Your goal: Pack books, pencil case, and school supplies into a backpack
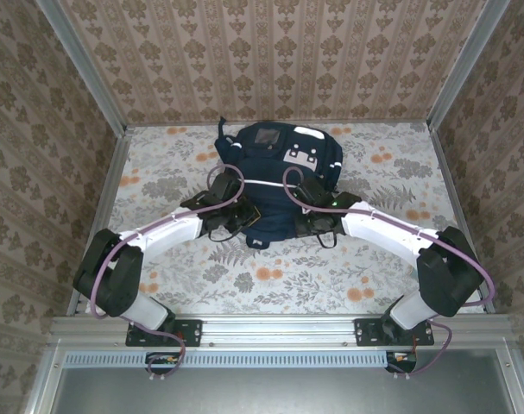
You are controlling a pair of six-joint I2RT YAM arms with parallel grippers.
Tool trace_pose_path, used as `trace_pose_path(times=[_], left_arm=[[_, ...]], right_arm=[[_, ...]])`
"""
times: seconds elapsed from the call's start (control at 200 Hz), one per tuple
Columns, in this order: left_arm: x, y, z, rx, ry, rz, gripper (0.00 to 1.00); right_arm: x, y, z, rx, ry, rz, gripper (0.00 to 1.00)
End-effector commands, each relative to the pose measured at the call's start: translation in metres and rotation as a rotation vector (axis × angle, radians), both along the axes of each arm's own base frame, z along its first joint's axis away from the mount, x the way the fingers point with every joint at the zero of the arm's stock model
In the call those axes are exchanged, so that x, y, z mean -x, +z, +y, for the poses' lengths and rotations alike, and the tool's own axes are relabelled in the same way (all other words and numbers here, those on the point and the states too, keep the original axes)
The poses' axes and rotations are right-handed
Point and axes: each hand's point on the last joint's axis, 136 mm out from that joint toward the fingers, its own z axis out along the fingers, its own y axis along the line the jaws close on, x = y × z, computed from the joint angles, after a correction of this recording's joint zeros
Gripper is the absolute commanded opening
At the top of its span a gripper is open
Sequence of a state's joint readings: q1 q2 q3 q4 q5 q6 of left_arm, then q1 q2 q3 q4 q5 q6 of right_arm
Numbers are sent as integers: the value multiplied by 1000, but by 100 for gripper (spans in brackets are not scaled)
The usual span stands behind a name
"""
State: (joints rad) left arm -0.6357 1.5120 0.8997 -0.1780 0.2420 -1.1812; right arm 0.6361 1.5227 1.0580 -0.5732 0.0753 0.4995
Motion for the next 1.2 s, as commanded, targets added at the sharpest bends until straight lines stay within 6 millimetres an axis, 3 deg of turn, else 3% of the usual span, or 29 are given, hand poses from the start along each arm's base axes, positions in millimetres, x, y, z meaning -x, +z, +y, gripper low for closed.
trace_pose_path(times=[0.0, 0.46, 0.785, 0.975, 1.195], left_arm=[[-4, -13, 36, -108, 58, -12, 0], [0, -4, 45, -103, 19, -24, 0], [6, -4, 41, -80, -29, -21, 0], [9, 10, 27, -61, -127, -55, 0], [24, 13, 12, -49, -211, -35, 0]], right_arm=[[-5, 3, -53, 151, -112, -22, 0], [-67, -16, -102, 156, -260, -35, 0], [-119, -28, -126, 22, -332, -57, 0], [-122, -26, -140, 27, -354, -48, 0], [-115, -27, -174, 60, -476, 9, 0]])
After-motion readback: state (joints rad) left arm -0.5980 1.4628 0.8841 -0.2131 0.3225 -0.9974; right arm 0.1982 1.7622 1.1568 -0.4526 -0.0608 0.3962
